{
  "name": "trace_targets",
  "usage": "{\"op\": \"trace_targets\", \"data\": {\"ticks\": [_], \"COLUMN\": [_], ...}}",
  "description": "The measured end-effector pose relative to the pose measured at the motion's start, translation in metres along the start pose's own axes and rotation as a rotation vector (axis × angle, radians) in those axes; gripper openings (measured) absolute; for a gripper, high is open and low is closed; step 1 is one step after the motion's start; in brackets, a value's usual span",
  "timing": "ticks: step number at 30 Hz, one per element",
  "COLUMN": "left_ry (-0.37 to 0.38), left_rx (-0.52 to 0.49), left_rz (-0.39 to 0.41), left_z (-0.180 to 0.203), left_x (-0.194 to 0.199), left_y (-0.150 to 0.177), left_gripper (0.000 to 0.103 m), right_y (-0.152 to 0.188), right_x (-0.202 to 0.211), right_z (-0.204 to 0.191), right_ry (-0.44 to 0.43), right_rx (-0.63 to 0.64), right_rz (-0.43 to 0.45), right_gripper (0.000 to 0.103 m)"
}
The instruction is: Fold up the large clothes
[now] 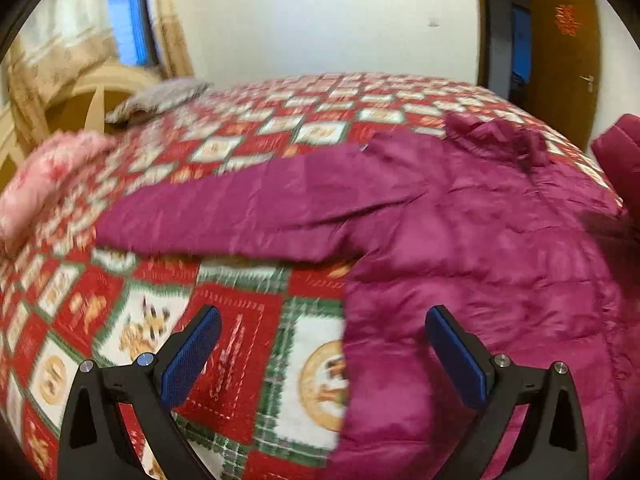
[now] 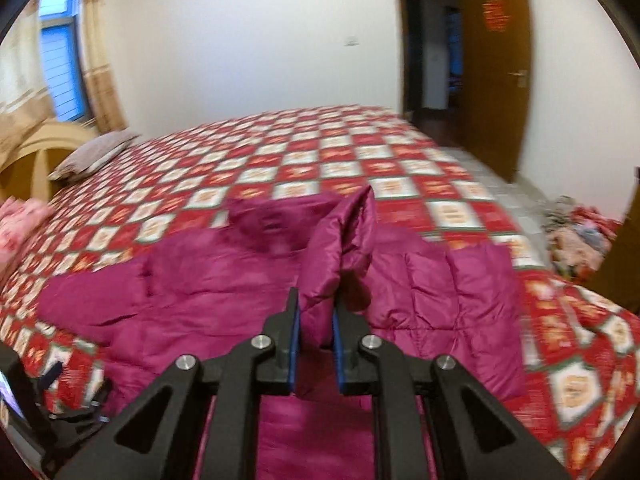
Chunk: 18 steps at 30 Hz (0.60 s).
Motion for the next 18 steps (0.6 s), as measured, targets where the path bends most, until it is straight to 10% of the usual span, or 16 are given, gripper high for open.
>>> {"op": "trace_targets", "data": {"ticks": [18], "left_ry": [0.088], "left_rx": [0.097], "left_rz": [-0.062], "left_z": [-0.007], "left_x": [-0.023], "left_y": [0.012], "left_gripper": [0.102], "right_y": [0.044], "right_x": [-0.089], "right_z": [-0.135], "right_ry": [-0.317], "right_rx": [0.055], "right_rz": [-0.182], "right_gripper": [0.023]}}
Point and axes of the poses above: each gripper's, at about its wrist camera, not at the fingertips, and x roughly against the way its jaws point, z to its right, y to its underside, the point moved 7 cm from there along -x, roughly the way its jaws point, and after that the axes turned 2 degrees about -x, right-handed, at the moved point
